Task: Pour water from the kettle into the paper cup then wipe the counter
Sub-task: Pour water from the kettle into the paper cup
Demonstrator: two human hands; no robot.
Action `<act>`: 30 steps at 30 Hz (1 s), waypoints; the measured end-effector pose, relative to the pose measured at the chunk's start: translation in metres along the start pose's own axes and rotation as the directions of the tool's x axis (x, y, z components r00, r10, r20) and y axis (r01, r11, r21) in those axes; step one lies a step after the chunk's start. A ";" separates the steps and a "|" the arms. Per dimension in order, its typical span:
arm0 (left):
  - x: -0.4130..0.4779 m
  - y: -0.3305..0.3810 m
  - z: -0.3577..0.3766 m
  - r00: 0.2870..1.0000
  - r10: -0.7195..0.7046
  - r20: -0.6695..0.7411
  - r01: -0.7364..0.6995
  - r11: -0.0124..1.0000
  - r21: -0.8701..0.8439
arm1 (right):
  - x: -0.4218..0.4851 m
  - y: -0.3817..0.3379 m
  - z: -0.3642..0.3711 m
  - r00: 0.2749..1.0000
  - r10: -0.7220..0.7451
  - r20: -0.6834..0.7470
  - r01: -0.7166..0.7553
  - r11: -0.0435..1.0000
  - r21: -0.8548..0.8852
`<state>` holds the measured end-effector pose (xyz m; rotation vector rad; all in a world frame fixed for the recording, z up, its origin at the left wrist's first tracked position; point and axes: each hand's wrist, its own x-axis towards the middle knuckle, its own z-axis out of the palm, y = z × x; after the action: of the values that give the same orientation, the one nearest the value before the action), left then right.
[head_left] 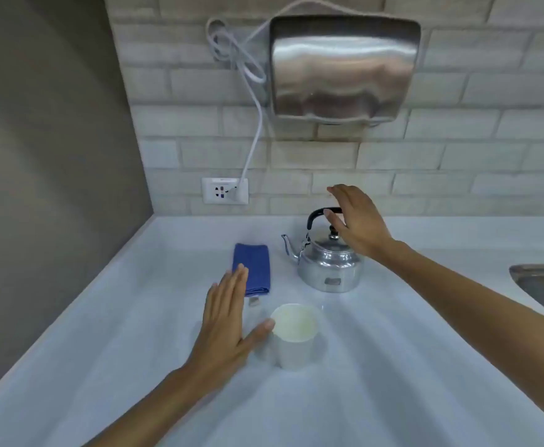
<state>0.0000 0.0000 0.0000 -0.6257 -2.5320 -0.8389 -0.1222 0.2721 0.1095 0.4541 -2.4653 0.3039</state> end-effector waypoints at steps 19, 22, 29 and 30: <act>0.005 0.005 0.068 0.906 -0.199 0.375 0.382 0.767 -0.516 | 0.063 0.015 0.057 0.925 0.291 0.243 -0.255 0.952 -0.168; 0.008 0.005 0.072 0.901 -0.240 0.362 0.412 0.738 -0.535 | 0.071 0.018 0.058 0.914 0.333 0.230 -0.290 0.935 -0.202; 0.008 0.002 0.077 0.897 -0.256 0.360 0.424 0.726 -0.542 | 0.071 0.024 0.056 0.930 0.297 0.215 -0.256 0.946 -0.201; 0.008 0.002 0.077 0.897 -0.256 0.361 0.424 0.727 -0.540 | 0.070 0.023 0.054 0.931 0.292 0.218 -0.249 0.947 -0.202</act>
<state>-0.0230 0.0523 -0.0521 -0.4644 -2.6345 -1.8757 -0.2125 0.2584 0.1071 0.0772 -2.7724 0.1500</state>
